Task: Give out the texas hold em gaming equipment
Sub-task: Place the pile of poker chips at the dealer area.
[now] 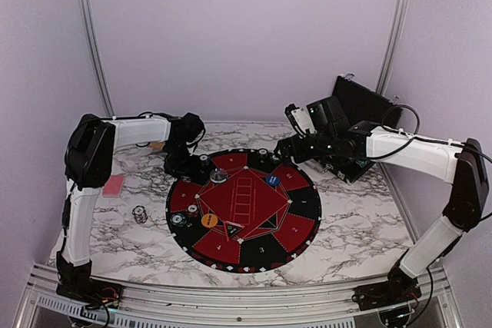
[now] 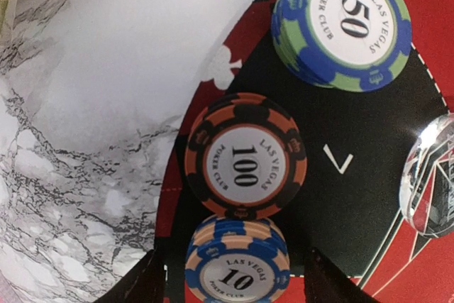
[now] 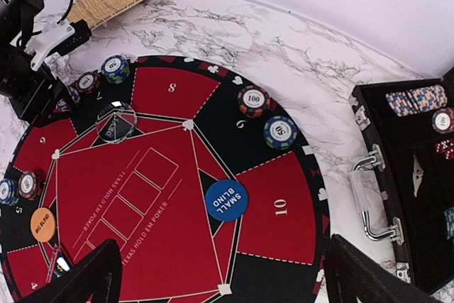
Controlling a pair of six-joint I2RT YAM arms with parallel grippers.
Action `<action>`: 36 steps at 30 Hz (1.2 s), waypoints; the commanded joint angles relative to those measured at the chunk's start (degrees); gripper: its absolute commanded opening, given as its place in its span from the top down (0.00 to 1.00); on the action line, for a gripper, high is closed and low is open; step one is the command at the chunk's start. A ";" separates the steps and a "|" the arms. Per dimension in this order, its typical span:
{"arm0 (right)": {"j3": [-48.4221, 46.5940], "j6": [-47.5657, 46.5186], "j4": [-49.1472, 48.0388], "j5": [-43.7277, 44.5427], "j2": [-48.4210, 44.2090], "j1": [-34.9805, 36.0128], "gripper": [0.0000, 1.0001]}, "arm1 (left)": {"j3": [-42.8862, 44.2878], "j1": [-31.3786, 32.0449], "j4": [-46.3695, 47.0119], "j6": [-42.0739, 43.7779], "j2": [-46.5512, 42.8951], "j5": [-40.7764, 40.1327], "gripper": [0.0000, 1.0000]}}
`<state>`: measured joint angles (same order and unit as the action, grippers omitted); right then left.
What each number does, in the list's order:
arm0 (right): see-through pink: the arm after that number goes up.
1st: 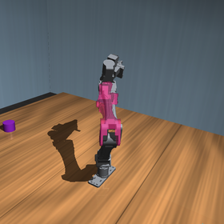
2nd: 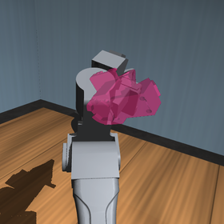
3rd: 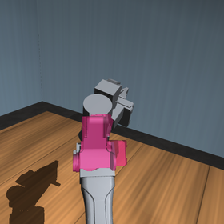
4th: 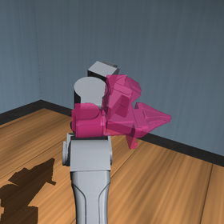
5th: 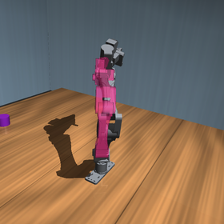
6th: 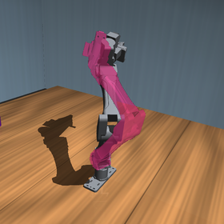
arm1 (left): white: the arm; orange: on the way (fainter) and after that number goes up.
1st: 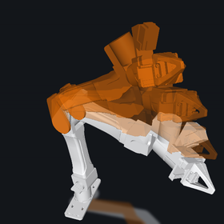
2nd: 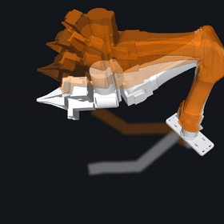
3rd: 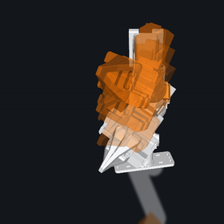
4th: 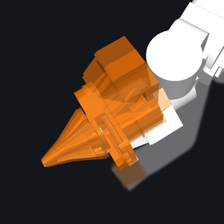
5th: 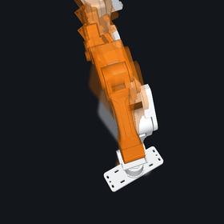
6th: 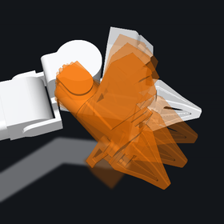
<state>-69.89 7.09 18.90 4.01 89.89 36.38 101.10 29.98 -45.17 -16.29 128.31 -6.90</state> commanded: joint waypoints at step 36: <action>5.97 2.66 -2.41 -0.99 -5.07 3.02 0.04 | -46.96 -2.36 1.82 -12.96 -45.27 -0.67 0.20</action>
<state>-63.44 9.04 17.93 3.29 86.15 38.61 56.75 28.62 -43.75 -28.12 85.32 -8.43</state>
